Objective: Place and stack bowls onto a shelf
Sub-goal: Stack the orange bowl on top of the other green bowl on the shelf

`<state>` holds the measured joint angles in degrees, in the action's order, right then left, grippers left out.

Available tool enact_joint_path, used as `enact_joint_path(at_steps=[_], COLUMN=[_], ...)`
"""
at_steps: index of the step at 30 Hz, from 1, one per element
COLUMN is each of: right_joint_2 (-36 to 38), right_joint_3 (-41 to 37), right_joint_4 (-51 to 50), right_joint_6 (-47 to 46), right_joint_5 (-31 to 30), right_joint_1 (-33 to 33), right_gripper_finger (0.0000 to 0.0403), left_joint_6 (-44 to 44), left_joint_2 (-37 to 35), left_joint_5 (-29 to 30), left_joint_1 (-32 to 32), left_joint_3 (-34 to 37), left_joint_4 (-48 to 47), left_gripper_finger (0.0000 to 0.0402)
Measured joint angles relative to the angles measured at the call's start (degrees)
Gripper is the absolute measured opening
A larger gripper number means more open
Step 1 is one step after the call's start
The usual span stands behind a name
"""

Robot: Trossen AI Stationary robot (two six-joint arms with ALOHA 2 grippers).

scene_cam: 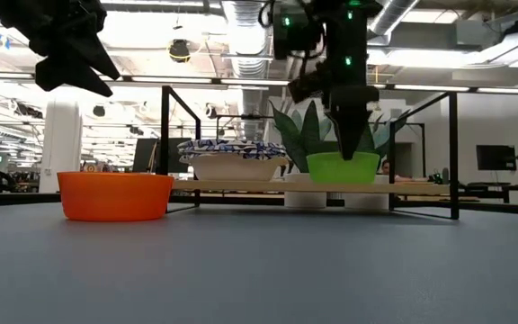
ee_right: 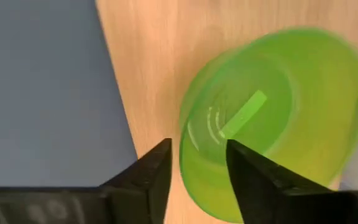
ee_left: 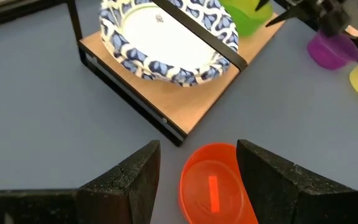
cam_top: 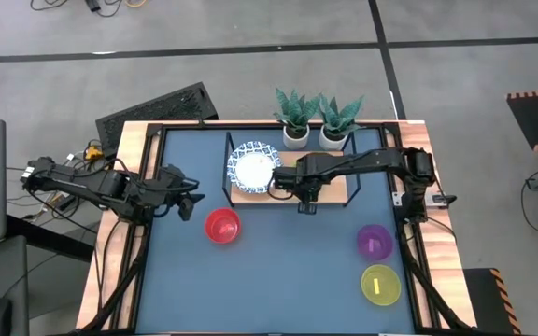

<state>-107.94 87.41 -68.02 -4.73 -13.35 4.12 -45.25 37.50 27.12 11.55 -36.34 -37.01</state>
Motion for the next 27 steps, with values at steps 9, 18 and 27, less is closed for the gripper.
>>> enact_joint_path(at_steps=[9,18,27], right_joint_2=[0.1,0.1,0.1], right_joint_3=[10.1,13.6,15.1], right_joint_4=[-0.9,-2.4,-4.0], right_joint_6=[0.0,-8.2,-15.5], right_joint_5=[-7.0,-9.3,-9.3], right_joint_1=[-5.6,-9.1,-14.9], right_gripper_finger=[0.0209,0.02,0.02], left_joint_6=[-3.9,-16.8,-23.3], left_joint_2=[0.1,2.1,7.0], left_joint_5=[-6.9,-5.5,-4.4], left_joint_1=[0.0,0.0,1.7], left_joint_3=[0.0,6.9,18.8], left_joint_4=[-7.0,-9.2,9.1], left_gripper_finger=[0.0197,0.0197,0.0186])
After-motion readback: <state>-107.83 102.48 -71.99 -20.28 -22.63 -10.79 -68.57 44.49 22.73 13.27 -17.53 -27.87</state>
